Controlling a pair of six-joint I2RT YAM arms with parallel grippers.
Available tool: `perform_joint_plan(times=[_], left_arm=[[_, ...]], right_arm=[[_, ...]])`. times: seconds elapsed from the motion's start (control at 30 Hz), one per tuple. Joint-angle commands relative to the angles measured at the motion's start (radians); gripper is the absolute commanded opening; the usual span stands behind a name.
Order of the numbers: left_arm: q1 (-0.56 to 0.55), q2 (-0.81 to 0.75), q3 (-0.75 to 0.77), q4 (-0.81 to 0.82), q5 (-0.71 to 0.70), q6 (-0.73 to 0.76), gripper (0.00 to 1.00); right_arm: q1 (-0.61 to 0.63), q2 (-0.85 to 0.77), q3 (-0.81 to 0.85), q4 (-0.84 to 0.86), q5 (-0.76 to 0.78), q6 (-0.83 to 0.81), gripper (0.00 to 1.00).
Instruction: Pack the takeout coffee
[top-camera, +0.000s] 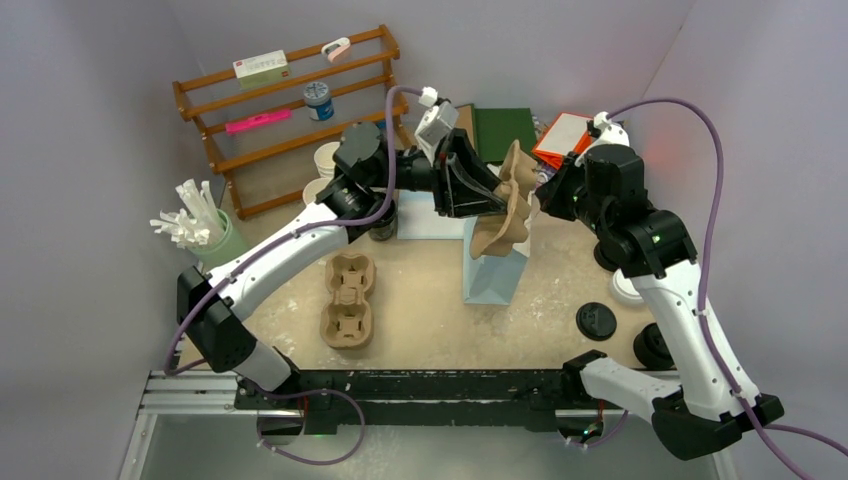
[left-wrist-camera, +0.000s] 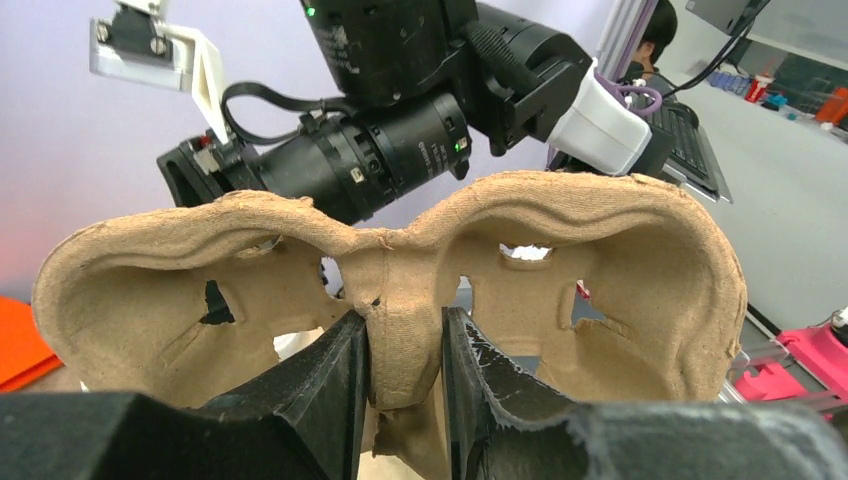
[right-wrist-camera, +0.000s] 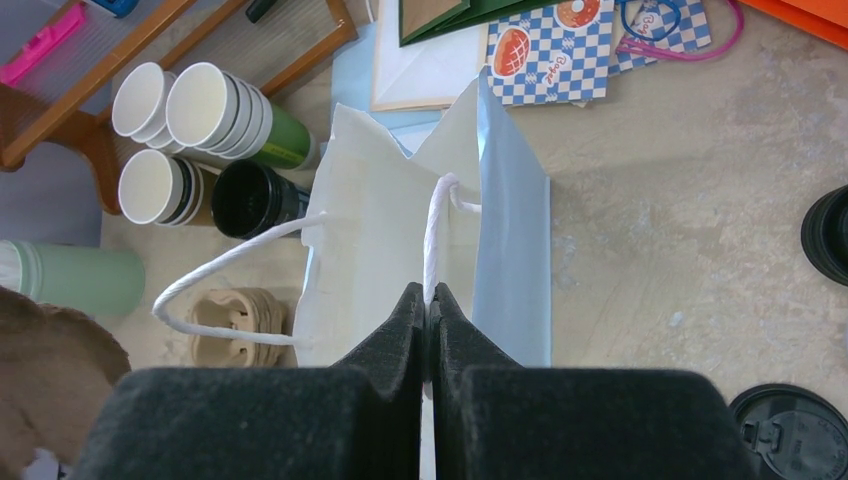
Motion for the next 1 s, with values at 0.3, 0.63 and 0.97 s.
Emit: perform_joint_plan(times=[0.3,0.63,0.97], left_arm=[[-0.002,0.105,0.116,-0.541,-0.03,0.268,0.3],[0.001,0.221,0.345,-0.832,-0.115,0.426,0.3],[0.021,0.362,0.513,-1.027,-0.146,0.439,0.3]], right_arm=[[-0.002,-0.014,-0.006,0.022,0.012,0.011,0.0],[-0.002,-0.021,-0.004,0.018,-0.01,0.013,0.0],[-0.002,-0.036,-0.01,0.004,-0.027,0.011,0.0]])
